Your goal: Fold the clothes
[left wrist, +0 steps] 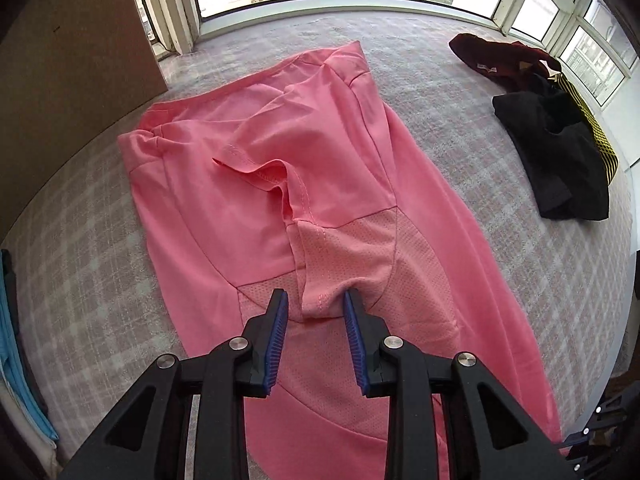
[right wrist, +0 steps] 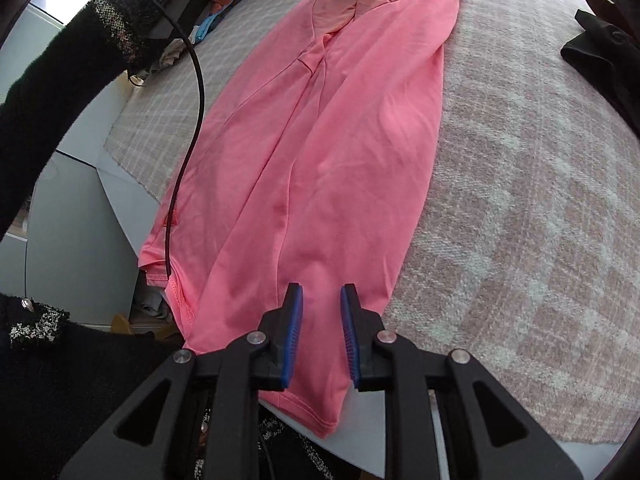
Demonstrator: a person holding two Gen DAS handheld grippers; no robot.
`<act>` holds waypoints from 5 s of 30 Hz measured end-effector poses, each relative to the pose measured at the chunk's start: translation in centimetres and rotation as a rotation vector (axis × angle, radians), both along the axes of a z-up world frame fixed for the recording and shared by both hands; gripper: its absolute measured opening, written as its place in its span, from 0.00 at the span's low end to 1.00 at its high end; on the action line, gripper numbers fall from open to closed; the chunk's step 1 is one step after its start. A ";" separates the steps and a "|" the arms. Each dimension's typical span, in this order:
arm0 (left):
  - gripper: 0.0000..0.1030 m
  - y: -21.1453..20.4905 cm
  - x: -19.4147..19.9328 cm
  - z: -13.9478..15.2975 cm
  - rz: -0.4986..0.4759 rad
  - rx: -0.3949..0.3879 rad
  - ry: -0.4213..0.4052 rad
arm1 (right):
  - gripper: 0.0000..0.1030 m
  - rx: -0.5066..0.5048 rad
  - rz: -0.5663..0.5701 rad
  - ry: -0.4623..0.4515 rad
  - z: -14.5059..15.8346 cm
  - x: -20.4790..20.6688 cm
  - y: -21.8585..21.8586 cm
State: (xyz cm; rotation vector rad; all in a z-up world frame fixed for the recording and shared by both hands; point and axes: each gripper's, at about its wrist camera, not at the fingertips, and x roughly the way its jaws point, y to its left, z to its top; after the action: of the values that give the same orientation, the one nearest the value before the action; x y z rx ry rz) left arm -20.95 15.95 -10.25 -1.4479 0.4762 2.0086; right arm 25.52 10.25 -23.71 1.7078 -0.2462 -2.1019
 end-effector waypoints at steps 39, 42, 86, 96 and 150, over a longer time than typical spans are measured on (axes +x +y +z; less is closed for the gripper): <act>0.01 2.4 -11.7 0.7 -0.273 0.103 0.043 | 0.20 -0.058 -0.234 0.172 2.6 -41.1 13.9; 0.01 1.0 -12.0 2.0 -0.252 0.148 0.052 | 0.20 -0.051 -0.224 0.190 2.9 -42.5 13.8; 0.01 -2.0 -11.7 -1.2 -0.191 0.120 0.010 | 0.03 -0.151 -0.173 0.221 4.9 -45.2 12.0; 0.01 -1.3 -11.6 -1.4 -0.208 0.095 0.017 | 0.08 -0.029 -0.320 0.169 3.5 -46.5 16.0; 0.14 9.0 -16.3 5.3 -0.404 0.232 -0.040 | 0.37 -0.040 -0.288 0.200 3.5 -39.6 16.6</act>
State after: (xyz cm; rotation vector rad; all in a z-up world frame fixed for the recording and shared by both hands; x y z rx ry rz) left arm -37.27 24.93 -4.96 -1.1431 0.4592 1.6504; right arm -14.10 26.85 -20.24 1.4988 -0.4950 -2.4368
